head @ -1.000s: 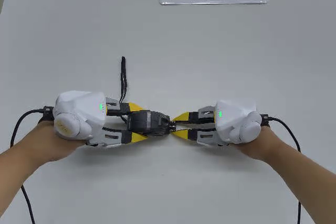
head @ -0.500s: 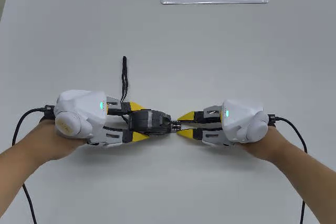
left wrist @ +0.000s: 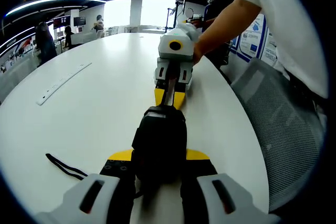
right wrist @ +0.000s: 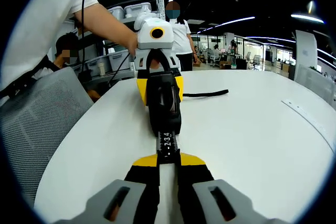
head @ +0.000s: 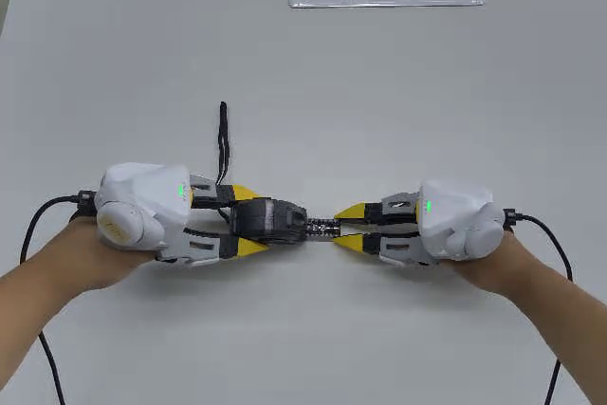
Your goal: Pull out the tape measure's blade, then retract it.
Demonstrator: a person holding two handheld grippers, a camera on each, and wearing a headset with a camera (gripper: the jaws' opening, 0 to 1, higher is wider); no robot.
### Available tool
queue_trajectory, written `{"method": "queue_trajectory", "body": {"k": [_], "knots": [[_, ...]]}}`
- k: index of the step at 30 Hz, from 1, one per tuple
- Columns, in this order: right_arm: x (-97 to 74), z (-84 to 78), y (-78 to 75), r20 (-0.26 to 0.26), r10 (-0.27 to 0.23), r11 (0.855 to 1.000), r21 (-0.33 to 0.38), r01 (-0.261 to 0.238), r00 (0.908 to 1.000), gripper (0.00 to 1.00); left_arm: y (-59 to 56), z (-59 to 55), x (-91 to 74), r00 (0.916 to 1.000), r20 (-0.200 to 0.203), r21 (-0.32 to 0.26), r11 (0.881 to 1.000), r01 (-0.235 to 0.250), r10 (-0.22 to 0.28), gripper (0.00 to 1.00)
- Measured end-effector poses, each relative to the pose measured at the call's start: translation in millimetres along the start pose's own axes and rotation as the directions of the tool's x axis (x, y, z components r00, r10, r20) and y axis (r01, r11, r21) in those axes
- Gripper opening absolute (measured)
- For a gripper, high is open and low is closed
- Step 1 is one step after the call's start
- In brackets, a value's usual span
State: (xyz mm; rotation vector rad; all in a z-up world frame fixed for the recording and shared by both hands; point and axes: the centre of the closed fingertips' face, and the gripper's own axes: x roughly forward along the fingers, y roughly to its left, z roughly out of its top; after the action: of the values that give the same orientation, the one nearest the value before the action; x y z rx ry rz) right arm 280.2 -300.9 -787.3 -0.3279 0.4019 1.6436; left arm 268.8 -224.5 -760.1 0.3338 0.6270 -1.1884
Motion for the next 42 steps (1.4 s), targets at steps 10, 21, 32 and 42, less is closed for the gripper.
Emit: {"method": "queue_trajectory", "body": {"k": [10, 21, 32, 42], "knots": [[-14.1, -4.7, -0.9, -0.002, -0.005, 1.0, 0.005, 0.005, 1.0, 0.1, 0.1, 1.3, 0.1, 1.0, -0.001, -0.006, 1.0, 0.001, -0.001, 0.28], [-24.9, -7.3, -2.3, 0.003, -0.011, 1.0, 0.016, 0.011, 0.9999, 0.09, -0.2, 1.2, -0.3, 0.9999, -0.011, -0.005, 1.0, -0.002, 0.002, 0.28], [-40.9, -12.7, -5.2, -0.001, -0.015, 1.0, 0.022, 0.015, 0.9999, 0.09, 1.0, 0.5, -1.0, 0.9999, -0.013, -0.009, 1.0, 0.0, 0.0, 0.28], [-59.8, -22.5, -6.0, -0.005, -0.028, 0.999, 0.036, 0.029, 0.9996, 0.09, 1.5, 1.0, 0.2, 0.9999, -0.015, -0.007, 1.0, 0.002, -0.002, 0.28]]}}
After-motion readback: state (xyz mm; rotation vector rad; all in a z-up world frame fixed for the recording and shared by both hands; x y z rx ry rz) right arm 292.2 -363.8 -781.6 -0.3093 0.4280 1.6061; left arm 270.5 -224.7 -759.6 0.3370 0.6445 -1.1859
